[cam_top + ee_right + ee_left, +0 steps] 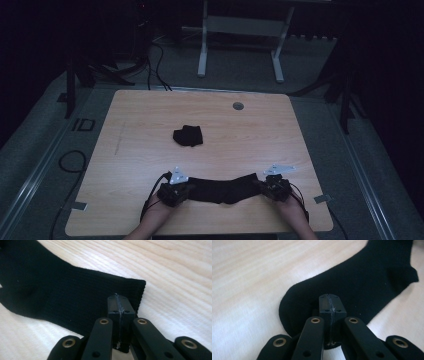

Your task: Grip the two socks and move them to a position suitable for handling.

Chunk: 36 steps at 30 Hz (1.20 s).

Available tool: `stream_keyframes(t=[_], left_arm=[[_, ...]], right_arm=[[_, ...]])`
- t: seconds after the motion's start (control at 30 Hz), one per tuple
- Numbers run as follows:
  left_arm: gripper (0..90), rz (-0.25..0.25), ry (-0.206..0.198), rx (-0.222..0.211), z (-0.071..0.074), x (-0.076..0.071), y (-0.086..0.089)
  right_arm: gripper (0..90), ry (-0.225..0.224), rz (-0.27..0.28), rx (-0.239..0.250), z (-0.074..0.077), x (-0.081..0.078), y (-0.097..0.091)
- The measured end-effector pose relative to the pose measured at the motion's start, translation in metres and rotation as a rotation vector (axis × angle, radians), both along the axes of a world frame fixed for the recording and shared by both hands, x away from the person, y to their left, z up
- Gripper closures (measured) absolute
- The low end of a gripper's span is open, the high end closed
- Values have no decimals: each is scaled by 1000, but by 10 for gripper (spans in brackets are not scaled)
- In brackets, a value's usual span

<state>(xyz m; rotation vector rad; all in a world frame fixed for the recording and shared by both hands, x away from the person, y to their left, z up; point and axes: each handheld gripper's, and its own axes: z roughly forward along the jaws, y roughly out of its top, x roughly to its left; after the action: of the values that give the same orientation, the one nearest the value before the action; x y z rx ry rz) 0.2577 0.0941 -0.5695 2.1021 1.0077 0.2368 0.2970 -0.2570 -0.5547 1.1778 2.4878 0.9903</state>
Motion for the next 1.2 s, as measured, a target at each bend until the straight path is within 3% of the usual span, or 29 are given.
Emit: stream_keyframes(t=[0.23,0.73,0.8,0.83,0.97,1.07,1.13,1.2], left_arm=[[897,-10,14,-25,-2,-19,9],[896,6,-15,-29,-4,-1,10],[895,6,-10,-35,-3,-1,11],[885,-8,-16,-62,-3,-1,12],[642,-10,-103,-149,8,-8,18],[552,13,-131,-157,19,-9,27],[539,36,-154,-144,21,-9,34],[491,54,-148,-140,20,-7,41]], right_arm=[[894,-21,7,4,-2,-20,4],[877,-25,-5,13,-3,-8,4],[860,-20,-5,16,-3,-9,4],[843,-11,-1,25,-2,-9,4],[763,-27,13,54,8,-12,7],[695,-51,34,103,25,-8,11],[636,-73,43,125,36,-3,16],[574,-90,60,142,48,6,25]])
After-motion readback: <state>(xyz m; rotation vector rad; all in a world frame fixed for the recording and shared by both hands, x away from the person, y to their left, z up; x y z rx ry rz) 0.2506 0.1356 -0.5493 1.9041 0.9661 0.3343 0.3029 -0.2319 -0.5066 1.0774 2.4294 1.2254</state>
